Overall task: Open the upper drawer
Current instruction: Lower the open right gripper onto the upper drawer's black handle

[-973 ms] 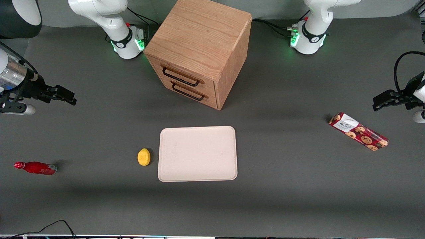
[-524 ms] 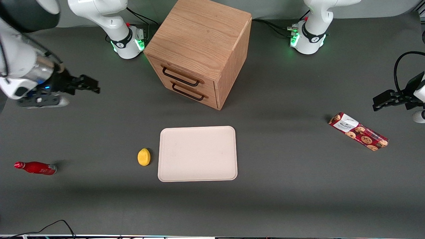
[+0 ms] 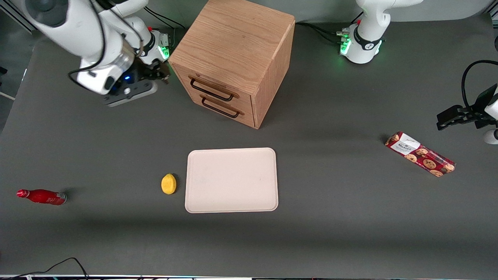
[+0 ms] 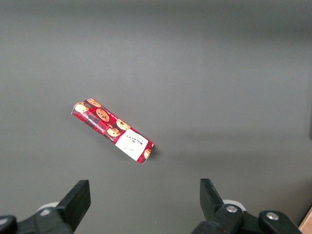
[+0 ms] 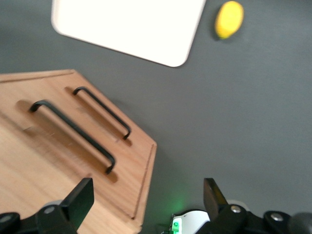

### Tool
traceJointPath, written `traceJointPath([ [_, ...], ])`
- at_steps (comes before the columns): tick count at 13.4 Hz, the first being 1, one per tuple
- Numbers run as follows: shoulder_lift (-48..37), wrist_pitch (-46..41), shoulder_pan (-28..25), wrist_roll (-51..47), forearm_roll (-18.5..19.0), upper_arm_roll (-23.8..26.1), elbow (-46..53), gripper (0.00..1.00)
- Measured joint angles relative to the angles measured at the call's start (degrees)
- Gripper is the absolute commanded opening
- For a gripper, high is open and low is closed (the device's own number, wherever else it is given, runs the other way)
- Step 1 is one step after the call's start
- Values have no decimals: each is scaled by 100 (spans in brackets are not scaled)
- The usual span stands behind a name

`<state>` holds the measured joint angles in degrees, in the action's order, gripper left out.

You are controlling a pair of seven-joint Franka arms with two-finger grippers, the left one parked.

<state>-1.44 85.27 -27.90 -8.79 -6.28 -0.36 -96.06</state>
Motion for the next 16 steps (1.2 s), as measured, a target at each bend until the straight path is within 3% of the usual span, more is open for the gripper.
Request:
traceJointPath([
  [4,0,1,-631,0,-247,-96,71,100],
  [11,68,133,-865,113,-315,-105,100,100],
  [16,371,450,-839,2118,-284,-92,92,100],
])
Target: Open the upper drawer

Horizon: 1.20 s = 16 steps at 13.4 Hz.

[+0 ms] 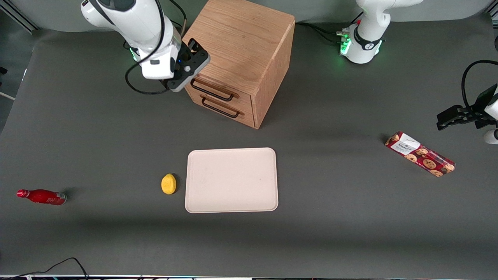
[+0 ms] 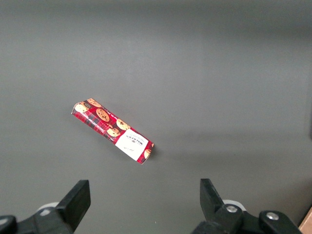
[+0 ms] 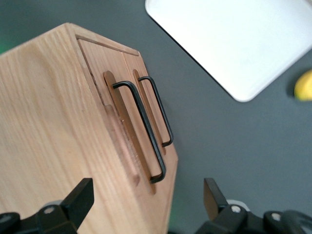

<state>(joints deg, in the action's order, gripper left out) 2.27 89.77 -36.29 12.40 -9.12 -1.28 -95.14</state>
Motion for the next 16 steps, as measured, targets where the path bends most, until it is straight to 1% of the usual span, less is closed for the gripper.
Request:
traceJointPath([
  [1,76,66,10,279,51,-7,-1,100],
  [3,198,165,11,527,97,-17,-2,100],
  [6,337,259,24,564,198,-25,-5,100],
  [12,903,364,56,598,208,-21,-26,100],
  [16,1039,477,58,617,207,124,-199,100],
])
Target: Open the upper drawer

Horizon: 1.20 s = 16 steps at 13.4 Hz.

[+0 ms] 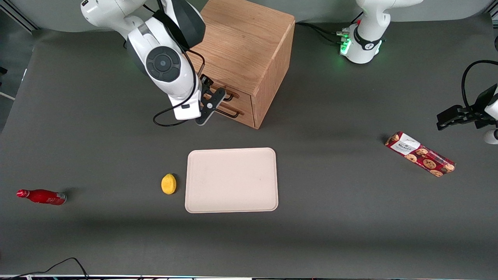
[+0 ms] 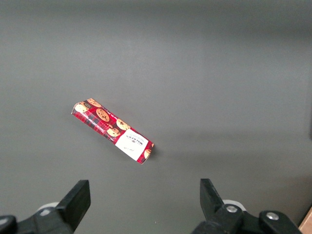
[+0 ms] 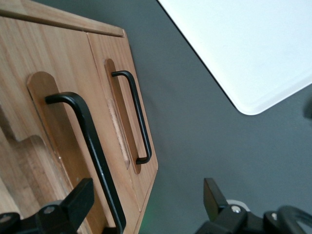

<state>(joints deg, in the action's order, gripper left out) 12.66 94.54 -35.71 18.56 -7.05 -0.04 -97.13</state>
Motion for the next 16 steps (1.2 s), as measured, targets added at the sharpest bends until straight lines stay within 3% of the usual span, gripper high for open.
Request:
traceJointPath([
  [4,-2,299,-1,1,-4,250,-280,100],
  [12,-43,439,180,10,-13,289,-495,100],
  [16,-43,447,267,40,-208,335,-556,100],
])
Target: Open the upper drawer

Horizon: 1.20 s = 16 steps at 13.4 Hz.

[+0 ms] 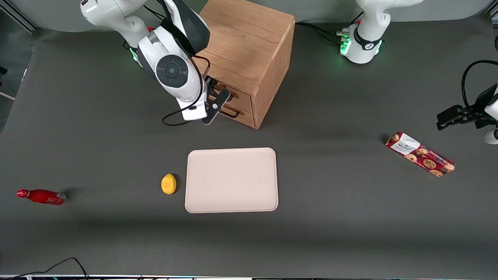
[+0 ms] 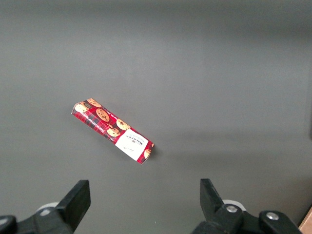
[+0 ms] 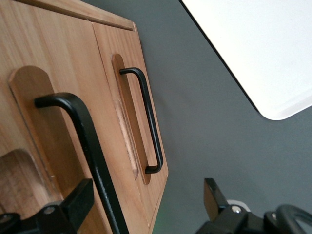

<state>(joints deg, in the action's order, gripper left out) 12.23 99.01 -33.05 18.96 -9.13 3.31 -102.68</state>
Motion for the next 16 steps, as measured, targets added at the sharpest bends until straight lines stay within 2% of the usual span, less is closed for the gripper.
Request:
traceJointPath([
  [16,98,224,150,163,-130,54,-166,100],
])
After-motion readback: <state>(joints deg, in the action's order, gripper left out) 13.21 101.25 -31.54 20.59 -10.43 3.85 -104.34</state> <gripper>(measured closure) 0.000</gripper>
